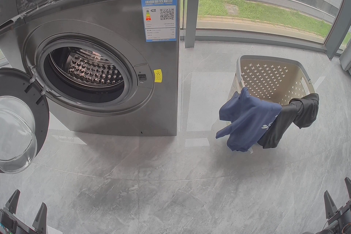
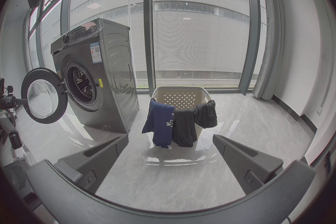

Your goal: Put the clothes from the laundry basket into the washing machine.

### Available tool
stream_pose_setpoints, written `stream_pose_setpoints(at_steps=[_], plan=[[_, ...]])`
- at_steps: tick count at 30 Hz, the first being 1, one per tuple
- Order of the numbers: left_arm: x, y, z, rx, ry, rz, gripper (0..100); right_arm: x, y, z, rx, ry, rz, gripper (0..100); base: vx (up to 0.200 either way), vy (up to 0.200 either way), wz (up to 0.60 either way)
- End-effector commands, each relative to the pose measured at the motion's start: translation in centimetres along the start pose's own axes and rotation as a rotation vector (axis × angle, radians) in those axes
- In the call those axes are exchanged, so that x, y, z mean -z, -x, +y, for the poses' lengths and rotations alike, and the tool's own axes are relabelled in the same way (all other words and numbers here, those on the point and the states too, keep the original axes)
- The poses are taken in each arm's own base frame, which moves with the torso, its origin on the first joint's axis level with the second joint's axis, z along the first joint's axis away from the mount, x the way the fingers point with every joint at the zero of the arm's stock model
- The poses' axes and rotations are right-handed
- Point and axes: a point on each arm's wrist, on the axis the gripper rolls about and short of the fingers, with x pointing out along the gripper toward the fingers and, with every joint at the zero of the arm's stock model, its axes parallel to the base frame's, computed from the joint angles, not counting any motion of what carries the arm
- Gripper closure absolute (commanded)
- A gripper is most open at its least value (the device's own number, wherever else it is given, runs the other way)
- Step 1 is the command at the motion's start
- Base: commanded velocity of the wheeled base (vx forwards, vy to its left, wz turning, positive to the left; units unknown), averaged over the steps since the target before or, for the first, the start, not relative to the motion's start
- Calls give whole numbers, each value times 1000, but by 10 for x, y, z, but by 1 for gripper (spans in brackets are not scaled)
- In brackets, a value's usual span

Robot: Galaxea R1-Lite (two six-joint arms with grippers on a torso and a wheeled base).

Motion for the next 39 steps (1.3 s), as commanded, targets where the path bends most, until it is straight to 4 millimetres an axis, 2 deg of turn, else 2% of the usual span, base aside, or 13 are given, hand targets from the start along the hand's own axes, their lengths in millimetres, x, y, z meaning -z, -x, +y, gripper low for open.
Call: stream_pose_setpoints(at_steps=[1,26,35,39], plan=[[5,0,0,-1,0,2,0,5,0,0,0,0,3,0,0,-200,0],[5,0,0,-1,2,2,0,5,0,0,-2,0,3,0,0,-200,0],[5,0,0,-1,2,2,0,5,0,0,0,0,3,0,0,0,0],[5,0,0,-1,2,2,0,5,0,0,0,0,3,0,200,0,0]])
